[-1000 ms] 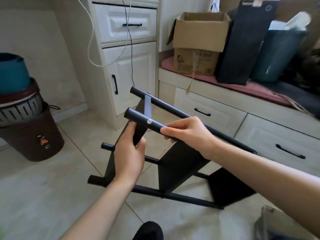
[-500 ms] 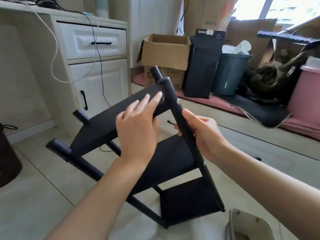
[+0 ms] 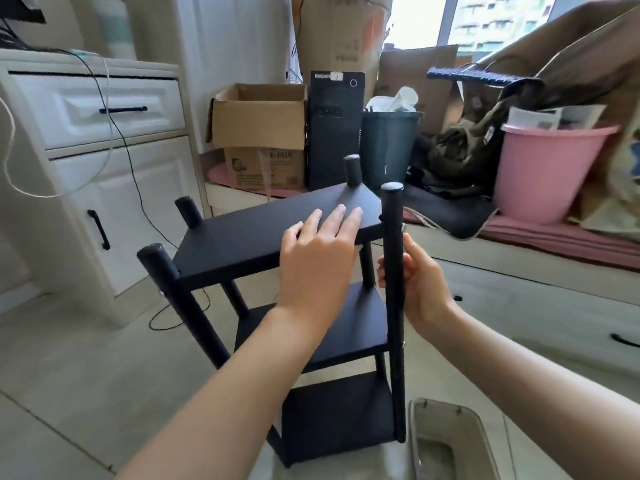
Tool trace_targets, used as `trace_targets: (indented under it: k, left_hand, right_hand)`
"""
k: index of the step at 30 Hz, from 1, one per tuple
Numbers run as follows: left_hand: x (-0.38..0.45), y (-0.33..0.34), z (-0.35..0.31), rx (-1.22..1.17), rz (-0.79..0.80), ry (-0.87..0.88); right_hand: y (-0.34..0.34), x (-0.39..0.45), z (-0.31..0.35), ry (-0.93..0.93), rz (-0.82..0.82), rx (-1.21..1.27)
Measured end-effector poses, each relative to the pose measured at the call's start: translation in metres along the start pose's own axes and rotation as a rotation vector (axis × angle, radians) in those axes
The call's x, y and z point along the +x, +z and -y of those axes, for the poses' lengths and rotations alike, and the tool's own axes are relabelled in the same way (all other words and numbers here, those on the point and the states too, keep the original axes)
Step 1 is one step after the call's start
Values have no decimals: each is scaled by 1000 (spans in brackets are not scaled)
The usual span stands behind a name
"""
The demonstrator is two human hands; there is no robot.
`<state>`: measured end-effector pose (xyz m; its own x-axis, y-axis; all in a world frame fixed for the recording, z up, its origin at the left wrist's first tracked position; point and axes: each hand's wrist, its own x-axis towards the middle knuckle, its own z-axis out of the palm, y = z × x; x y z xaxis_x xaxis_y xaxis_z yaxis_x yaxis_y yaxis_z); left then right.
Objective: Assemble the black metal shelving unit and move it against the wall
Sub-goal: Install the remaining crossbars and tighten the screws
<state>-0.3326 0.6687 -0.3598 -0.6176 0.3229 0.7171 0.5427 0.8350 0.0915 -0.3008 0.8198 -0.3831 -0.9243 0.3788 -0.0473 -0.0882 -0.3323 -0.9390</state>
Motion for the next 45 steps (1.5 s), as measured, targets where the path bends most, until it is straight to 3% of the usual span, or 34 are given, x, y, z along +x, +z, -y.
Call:
trace_targets:
  k: [10,16,22,30,41,45]
  left_hand:
    - [-8,24,-57,-4,151,256]
    - [-21,18,-78,-20,184,275]
    - [-30,16,-103,21,134,290]
    - [-29,30,-137,55,-92,316]
    - [-35,26,-127,-71,-17,335]
    - [-43,7,-93,-188,-97,328]
  right_hand:
    - [-65,-29,-11,45,-131,126]
    - [-83,-43,-13,-5,-155,159]
    - [-103,-52,-9,-36,-182,154]
    - [-138,-42,-3,-56,-242,105]
    - [-157,-38,-2,-134,-315,-6]
    - [-161,-44,-4,-148,-317,-310]
